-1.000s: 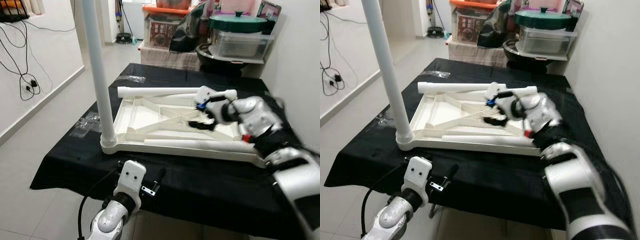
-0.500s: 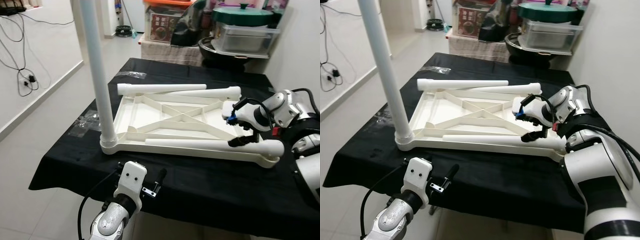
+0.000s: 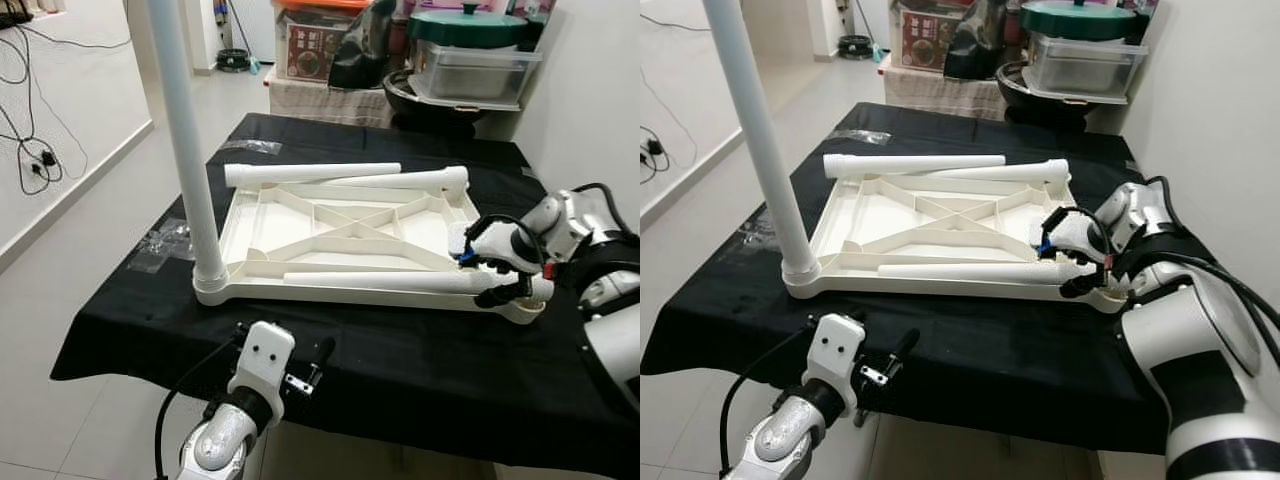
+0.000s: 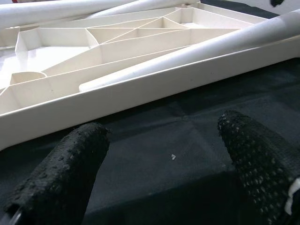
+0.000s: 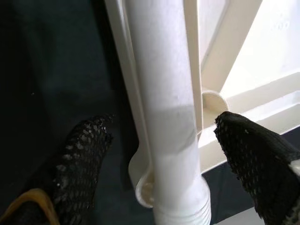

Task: Building children table

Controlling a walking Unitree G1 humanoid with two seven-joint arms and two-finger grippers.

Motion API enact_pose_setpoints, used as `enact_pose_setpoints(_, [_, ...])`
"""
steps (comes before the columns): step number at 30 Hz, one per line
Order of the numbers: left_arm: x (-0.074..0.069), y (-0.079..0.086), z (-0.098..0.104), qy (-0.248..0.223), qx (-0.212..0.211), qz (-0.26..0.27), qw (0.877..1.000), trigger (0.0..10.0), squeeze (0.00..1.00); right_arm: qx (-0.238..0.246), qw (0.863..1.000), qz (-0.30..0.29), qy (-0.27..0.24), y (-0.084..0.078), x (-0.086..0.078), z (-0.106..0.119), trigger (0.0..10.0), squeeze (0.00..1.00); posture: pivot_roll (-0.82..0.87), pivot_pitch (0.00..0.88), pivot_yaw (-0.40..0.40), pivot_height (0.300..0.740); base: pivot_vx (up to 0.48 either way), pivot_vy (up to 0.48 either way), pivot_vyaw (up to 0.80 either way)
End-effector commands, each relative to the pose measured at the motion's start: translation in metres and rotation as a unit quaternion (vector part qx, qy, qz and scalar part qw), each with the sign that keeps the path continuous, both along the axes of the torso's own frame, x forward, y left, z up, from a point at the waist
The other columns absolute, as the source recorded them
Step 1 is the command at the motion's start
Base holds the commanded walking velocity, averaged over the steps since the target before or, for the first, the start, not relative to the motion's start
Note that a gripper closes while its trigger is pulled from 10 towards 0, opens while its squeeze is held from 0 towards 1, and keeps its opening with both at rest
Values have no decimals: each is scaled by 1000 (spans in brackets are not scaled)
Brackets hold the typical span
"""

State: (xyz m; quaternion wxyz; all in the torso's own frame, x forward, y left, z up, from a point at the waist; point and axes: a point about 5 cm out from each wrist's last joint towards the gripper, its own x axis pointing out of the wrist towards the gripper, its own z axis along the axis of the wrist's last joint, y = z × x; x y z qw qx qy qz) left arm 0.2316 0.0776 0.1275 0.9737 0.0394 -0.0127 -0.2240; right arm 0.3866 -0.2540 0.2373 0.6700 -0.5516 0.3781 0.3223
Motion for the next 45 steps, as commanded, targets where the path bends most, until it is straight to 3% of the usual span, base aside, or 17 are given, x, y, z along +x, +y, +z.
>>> enact_pose_setpoints(1, [-4,-1,-1,5,8,-4,1000,10000,0,-8,1000,-1,-12,3,2,3,10000,0,37,108,-91,740,0,0,0])
enact_pose_setpoints(12, [-9,-3,3,3,9,-4,1000,10000,0,-54,998,25,24,13,2,-17,10000,0,40,147,-99,740,0,0,0])
enact_pose_setpoints(20, [-10,-3,4,4,10,-3,1000,10000,0,-62,997,31,20,17,3,-21,10000,0,38,146,-101,740,0,0,0])
enact_pose_setpoints(21, [-9,-3,4,4,11,-3,1000,10000,0,-64,997,34,20,18,3,-21,196,0,37,145,-101,740,0,0,0])
enact_pose_setpoints(40, [-7,-4,3,4,13,-1,1000,10000,0,-56,997,48,4,25,7,-12,0,0,29,132,-105,740,0,0,0])
enact_pose_setpoints(45, [-6,-4,2,5,15,0,1000,10000,0,5,997,54,-50,38,14,12,0,0,30,119,-102,740,0,0,0])
